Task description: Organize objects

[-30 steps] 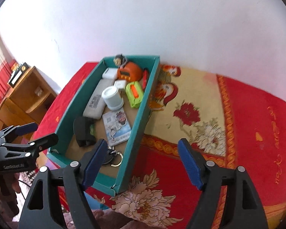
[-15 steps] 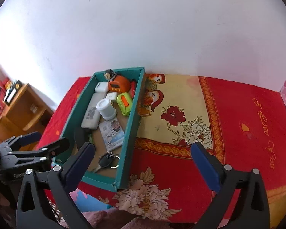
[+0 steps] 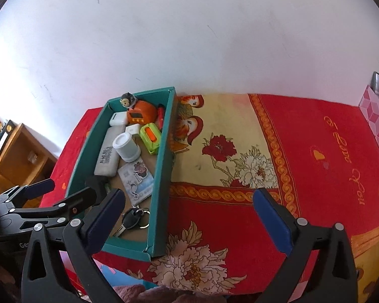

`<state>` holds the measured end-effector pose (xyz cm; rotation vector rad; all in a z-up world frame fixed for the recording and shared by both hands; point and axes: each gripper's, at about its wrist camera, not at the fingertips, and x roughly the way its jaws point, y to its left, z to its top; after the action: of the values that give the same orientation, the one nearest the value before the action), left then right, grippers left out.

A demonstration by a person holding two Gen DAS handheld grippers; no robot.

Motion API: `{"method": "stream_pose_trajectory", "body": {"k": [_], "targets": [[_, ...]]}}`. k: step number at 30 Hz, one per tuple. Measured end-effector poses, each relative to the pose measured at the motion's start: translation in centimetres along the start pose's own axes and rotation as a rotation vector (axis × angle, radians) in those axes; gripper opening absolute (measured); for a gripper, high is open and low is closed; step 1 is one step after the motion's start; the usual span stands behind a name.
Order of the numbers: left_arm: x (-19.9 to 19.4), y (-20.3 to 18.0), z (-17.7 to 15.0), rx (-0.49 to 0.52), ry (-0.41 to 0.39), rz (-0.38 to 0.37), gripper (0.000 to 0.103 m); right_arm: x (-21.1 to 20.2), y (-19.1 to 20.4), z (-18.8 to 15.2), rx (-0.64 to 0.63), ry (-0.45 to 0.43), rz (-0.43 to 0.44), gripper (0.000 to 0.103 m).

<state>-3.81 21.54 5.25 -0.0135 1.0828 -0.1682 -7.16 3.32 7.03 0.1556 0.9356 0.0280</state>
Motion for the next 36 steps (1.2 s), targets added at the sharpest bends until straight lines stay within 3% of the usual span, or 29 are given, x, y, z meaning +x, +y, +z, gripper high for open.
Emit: {"method": "stream_pose_trajectory", "body": {"k": [36], "targets": [[2.0,0.3,0.8,0.016,0.058,-0.01,0.103,2.1,-0.8,0.6,0.037,0.029,-0.012,0.103]]}}
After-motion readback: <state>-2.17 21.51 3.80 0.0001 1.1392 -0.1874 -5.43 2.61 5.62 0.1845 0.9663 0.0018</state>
